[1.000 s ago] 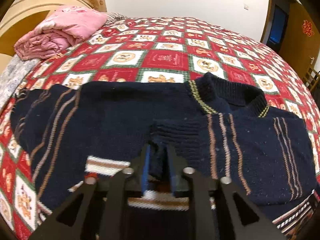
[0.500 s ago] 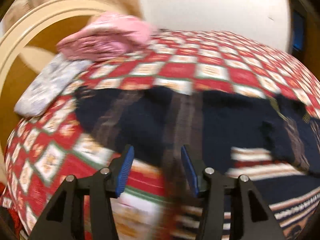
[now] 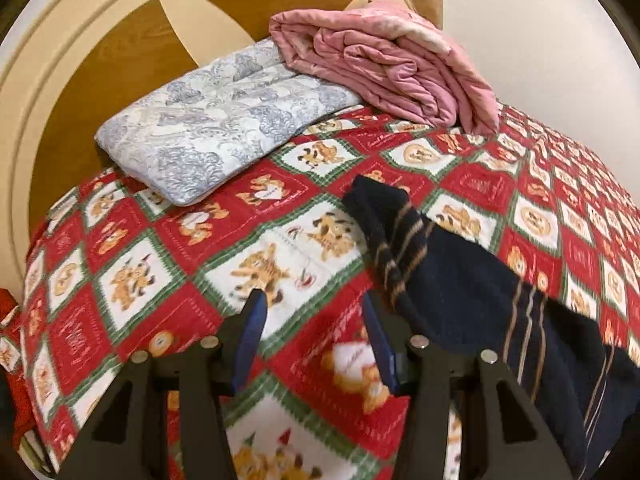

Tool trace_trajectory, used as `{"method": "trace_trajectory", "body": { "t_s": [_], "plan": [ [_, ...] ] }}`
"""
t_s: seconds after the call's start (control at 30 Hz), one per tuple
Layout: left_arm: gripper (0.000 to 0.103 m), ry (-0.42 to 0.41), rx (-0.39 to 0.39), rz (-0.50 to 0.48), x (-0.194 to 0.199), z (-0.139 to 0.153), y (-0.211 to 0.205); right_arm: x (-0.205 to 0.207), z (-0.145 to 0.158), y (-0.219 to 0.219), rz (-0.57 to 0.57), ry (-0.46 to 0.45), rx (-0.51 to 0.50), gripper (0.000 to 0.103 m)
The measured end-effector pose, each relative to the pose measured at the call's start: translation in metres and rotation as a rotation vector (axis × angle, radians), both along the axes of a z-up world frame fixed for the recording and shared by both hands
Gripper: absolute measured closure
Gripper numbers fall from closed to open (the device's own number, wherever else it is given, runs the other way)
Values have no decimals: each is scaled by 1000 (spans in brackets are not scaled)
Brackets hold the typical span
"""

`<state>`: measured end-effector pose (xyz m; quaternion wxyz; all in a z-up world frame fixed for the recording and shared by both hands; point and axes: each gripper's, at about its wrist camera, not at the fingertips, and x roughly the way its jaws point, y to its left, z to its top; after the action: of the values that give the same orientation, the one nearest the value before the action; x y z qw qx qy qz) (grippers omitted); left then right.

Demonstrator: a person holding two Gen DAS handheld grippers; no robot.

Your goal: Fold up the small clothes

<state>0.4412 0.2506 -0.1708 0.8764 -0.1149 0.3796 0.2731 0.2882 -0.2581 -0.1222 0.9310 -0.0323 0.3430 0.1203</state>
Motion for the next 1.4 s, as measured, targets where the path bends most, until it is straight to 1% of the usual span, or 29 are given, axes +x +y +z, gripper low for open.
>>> {"method": "trace_trajectory", "body": {
  "t_s": [0.1, 0.17, 0.27, 0.37, 0.43, 0.6, 0.67, 0.73, 0.8, 0.83, 0.87, 1.0, 1.07, 1.13, 1.23, 1.37, 1.4],
  "plan": [
    [51, -1, -18, -10, 15, -3, 2, 9, -9, 32, 40, 7, -40, 23],
    [51, 3, -30, -23, 27, -4, 4, 10, -14, 45, 63, 12, -43, 23],
    [51, 8, -41, -2, 44, -6, 13, 6, -21, 58, 91, 18, -58, 23],
    [51, 7, -66, 37, 57, -8, 28, 3, -24, 62, 101, 20, -73, 23],
    [52, -7, -101, 49, 64, -10, 36, 2, -27, 64, 103, 21, -78, 23],
    [52, 5, -150, 70, 77, -23, 42, 2, -31, 68, 108, 18, -81, 23],
    [52, -5, -190, 83, 80, -27, 45, 2, -34, 71, 115, 22, -83, 23],
    [52, -6, -206, 107, 83, -28, 49, 1, -36, 76, 125, 22, -91, 23],
    [53, -35, -246, 129, 81, -28, 54, -3, -39, 81, 141, 15, -109, 23],
    [53, -64, -284, 132, 77, -28, 56, -5, -39, 82, 150, 12, -111, 23],
    [53, -83, -306, 130, 75, -28, 56, -8, -39, 84, 166, 6, -112, 23],
    [53, -139, -365, 128, 68, -25, 58, -13, -39, 92, 198, -16, -132, 23],
    [53, -158, -366, 124, 66, -20, 57, -13, -39, 95, 207, -16, -136, 23],
    [48, -163, -346, 120, 66, -16, 53, -12, -40, 96, 205, -12, -122, 23],
    [48, -145, -336, 117, 71, -17, 54, -11, -42, 95, 196, -6, -116, 23],
    [48, -82, -301, 124, 82, -27, 53, -13, -46, 94, 190, 6, -120, 23],
    [50, -82, -299, 126, 81, -28, 53, -14, -46, 93, 189, 6, -122, 23]
  ]
}}
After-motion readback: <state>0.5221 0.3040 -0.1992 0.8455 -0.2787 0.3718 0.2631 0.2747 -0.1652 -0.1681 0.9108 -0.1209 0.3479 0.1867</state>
